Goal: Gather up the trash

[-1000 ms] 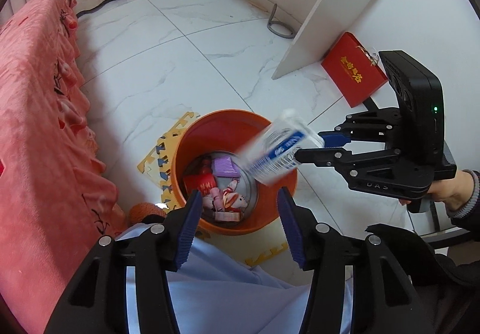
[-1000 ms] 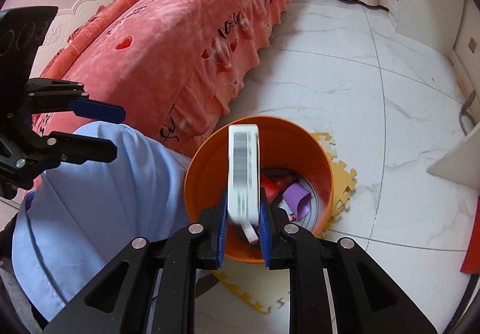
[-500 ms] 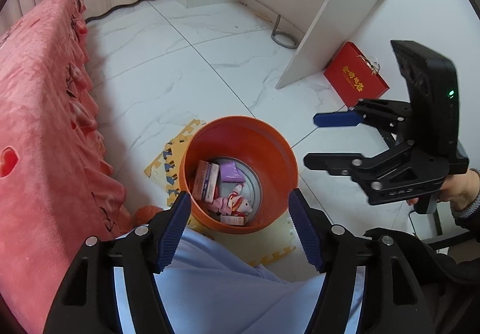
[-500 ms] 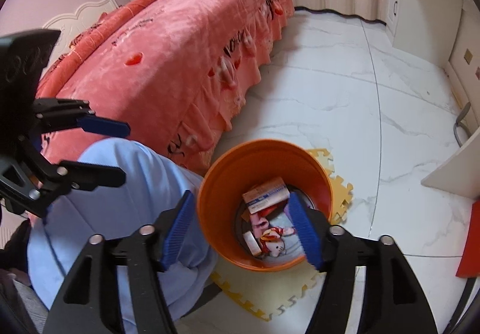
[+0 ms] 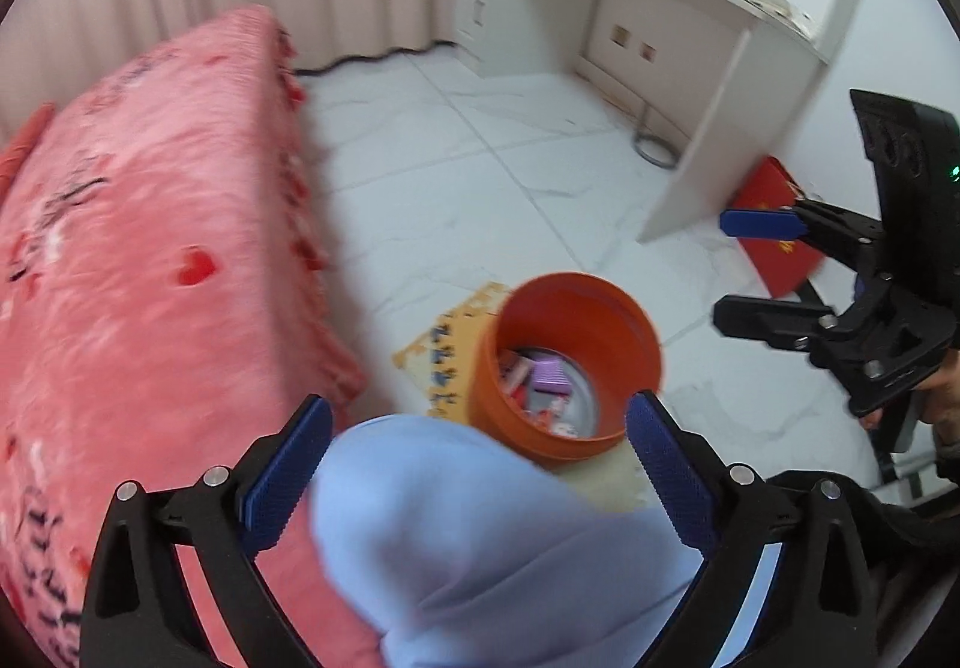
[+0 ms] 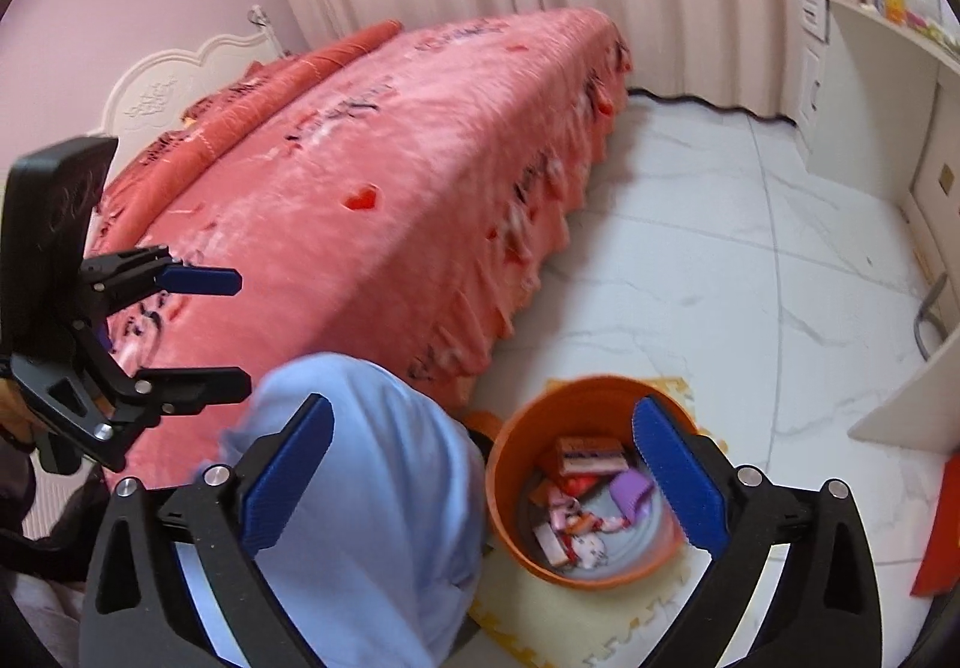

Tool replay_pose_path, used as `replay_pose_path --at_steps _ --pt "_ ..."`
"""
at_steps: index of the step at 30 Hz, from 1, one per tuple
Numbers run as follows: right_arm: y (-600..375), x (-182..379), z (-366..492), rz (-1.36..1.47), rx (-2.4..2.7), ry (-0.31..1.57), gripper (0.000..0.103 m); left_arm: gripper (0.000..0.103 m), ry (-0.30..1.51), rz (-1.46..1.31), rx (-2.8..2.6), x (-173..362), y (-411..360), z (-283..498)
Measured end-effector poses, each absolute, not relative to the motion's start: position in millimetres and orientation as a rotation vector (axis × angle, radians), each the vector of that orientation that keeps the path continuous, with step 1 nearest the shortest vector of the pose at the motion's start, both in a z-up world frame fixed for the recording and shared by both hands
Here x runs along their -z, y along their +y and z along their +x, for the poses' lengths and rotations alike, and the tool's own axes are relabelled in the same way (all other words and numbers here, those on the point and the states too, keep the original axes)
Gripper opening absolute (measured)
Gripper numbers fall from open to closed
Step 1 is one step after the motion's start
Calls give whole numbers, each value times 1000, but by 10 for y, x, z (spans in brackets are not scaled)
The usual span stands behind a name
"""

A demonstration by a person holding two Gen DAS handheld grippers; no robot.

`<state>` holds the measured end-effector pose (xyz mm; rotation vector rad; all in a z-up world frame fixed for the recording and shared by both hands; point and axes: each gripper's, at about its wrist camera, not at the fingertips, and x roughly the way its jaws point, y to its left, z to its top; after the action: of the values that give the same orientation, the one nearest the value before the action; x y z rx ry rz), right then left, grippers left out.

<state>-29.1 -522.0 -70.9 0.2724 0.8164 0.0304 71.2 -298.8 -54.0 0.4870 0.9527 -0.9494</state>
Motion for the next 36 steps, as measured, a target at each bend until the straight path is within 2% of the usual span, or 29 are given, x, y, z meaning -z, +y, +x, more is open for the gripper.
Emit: replay_pose_path --at_steps 20,36 --pt "-3679 218 137 202 -309 757 98 97 861 263 520 96 -1358 533" --pt "-2624 14 145 97 -381 642 98 97 791 25 124 -13 -324 233"
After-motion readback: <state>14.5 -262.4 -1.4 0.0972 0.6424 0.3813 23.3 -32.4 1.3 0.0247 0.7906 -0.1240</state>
